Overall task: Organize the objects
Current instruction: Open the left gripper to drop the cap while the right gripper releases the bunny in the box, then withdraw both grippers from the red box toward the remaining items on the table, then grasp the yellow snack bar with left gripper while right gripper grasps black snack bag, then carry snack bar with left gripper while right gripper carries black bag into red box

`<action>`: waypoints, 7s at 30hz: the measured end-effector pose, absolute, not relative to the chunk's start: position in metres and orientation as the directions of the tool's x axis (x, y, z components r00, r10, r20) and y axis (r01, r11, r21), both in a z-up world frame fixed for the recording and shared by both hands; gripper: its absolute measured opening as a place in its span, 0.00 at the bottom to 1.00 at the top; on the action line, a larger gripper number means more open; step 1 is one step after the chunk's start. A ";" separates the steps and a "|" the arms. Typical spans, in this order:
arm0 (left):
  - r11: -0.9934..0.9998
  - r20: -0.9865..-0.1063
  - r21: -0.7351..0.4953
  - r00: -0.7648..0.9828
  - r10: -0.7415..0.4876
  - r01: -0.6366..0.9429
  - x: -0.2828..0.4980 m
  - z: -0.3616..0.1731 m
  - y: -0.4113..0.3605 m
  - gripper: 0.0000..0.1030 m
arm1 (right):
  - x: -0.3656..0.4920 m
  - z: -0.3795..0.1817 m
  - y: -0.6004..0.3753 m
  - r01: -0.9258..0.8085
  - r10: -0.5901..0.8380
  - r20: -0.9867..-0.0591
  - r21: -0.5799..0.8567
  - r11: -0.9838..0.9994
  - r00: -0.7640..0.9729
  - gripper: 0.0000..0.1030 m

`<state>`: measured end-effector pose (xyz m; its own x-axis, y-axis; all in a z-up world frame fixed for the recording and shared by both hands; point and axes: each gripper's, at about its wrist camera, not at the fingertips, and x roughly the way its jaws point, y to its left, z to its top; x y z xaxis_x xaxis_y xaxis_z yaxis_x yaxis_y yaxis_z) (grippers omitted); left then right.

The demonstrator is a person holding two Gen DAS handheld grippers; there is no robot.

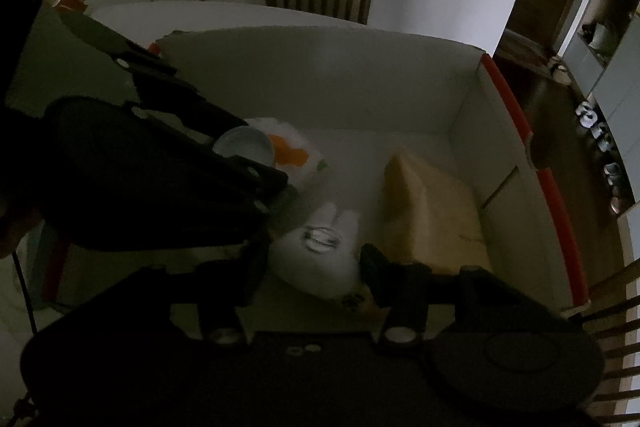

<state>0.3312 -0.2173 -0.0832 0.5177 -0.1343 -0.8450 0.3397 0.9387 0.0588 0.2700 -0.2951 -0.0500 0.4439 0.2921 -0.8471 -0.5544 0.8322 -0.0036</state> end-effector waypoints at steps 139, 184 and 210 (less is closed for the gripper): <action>0.998 -0.730 0.020 0.682 0.051 -0.053 0.216 -0.148 0.185 0.73 | 0.221 -0.110 0.027 -0.258 -0.030 -0.839 -0.201 0.945 0.543 0.93; 0.966 -0.734 -0.135 0.633 -0.246 0.219 0.118 -0.081 0.083 0.20 | 0.126 -0.026 -0.085 -0.287 0.255 -0.835 0.122 0.950 0.488 0.31; 0.949 -0.668 -0.128 0.682 -0.298 0.288 0.133 -0.017 -0.051 0.20 | 0.137 0.032 -0.216 -0.310 0.303 -0.760 0.140 0.940 0.575 0.31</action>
<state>0.1335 -0.0512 -0.0170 0.6823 -0.2978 -0.6676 0.2884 0.9489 -0.1285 0.1366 -0.2165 0.0324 0.5748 0.3032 -0.7601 -0.3103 0.9402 0.1404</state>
